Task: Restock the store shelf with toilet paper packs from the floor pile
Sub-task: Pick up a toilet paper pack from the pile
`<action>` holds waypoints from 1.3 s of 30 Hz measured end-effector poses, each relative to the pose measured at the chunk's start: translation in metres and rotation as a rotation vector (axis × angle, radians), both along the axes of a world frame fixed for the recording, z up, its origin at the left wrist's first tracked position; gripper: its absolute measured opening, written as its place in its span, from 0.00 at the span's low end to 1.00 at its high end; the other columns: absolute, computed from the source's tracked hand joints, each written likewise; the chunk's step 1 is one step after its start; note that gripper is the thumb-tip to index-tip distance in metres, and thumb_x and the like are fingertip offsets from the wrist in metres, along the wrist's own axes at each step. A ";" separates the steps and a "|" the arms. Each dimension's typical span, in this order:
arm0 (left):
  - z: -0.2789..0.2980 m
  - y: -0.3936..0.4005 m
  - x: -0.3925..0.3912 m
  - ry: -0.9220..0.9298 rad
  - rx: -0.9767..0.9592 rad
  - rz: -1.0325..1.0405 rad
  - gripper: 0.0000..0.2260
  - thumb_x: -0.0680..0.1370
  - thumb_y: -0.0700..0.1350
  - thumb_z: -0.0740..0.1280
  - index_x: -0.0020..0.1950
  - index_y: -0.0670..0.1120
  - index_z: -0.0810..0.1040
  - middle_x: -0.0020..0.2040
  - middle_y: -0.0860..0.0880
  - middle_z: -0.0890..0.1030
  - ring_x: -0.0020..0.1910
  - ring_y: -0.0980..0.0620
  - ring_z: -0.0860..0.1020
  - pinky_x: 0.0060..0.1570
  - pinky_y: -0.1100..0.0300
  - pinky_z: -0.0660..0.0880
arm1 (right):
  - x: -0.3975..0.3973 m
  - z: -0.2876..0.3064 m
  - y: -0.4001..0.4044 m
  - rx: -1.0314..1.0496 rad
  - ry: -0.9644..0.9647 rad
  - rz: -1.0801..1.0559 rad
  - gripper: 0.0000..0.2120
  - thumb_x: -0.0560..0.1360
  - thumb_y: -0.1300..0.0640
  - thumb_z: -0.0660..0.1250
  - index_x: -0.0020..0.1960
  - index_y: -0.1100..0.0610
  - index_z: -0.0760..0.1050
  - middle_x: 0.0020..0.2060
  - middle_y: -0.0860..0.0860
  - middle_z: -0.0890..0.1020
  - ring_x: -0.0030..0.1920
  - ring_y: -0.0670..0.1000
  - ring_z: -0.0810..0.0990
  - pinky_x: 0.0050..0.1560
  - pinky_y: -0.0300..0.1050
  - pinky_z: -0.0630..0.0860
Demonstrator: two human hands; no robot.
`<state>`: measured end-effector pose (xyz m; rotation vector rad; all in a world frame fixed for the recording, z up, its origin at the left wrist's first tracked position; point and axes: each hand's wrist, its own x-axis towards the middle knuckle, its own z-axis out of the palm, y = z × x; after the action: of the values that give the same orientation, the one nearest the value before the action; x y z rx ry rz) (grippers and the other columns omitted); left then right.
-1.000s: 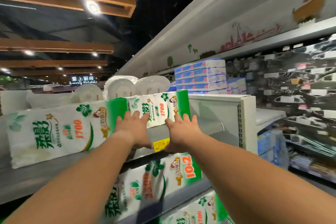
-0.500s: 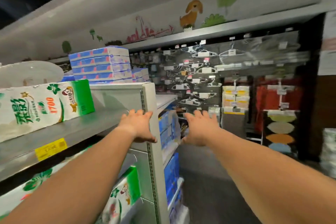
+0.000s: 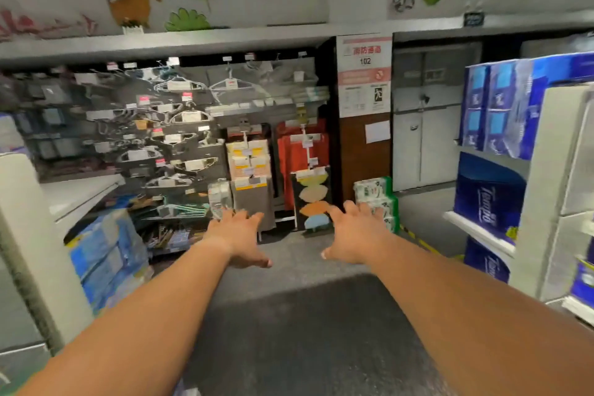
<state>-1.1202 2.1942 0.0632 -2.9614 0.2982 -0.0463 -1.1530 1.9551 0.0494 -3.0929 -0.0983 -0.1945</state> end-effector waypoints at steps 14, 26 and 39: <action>-0.012 -0.195 0.202 0.052 -0.034 -0.198 0.48 0.72 0.68 0.71 0.83 0.54 0.51 0.79 0.46 0.61 0.77 0.40 0.58 0.73 0.40 0.63 | 0.168 -0.033 -0.191 -0.026 0.070 -0.234 0.46 0.74 0.35 0.67 0.82 0.50 0.50 0.79 0.58 0.58 0.78 0.65 0.56 0.75 0.71 0.52; -0.048 -0.292 0.419 0.106 -0.096 -0.232 0.48 0.71 0.68 0.72 0.83 0.52 0.52 0.79 0.46 0.62 0.76 0.41 0.59 0.73 0.41 0.63 | 0.375 -0.058 -0.279 -0.057 0.119 -0.254 0.48 0.72 0.31 0.67 0.82 0.50 0.51 0.78 0.59 0.60 0.77 0.64 0.58 0.75 0.70 0.54; -0.108 -0.371 0.734 0.222 -0.098 -0.282 0.50 0.70 0.68 0.72 0.83 0.53 0.51 0.81 0.47 0.59 0.79 0.40 0.57 0.74 0.41 0.62 | 0.647 -0.114 -0.347 0.024 0.181 -0.359 0.48 0.73 0.30 0.66 0.82 0.51 0.51 0.80 0.58 0.57 0.79 0.63 0.56 0.76 0.69 0.49</action>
<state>-0.3865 1.8231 -0.0450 -2.9979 0.7620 0.2416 -0.5062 1.6080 -0.0642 -3.0590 0.4623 0.0752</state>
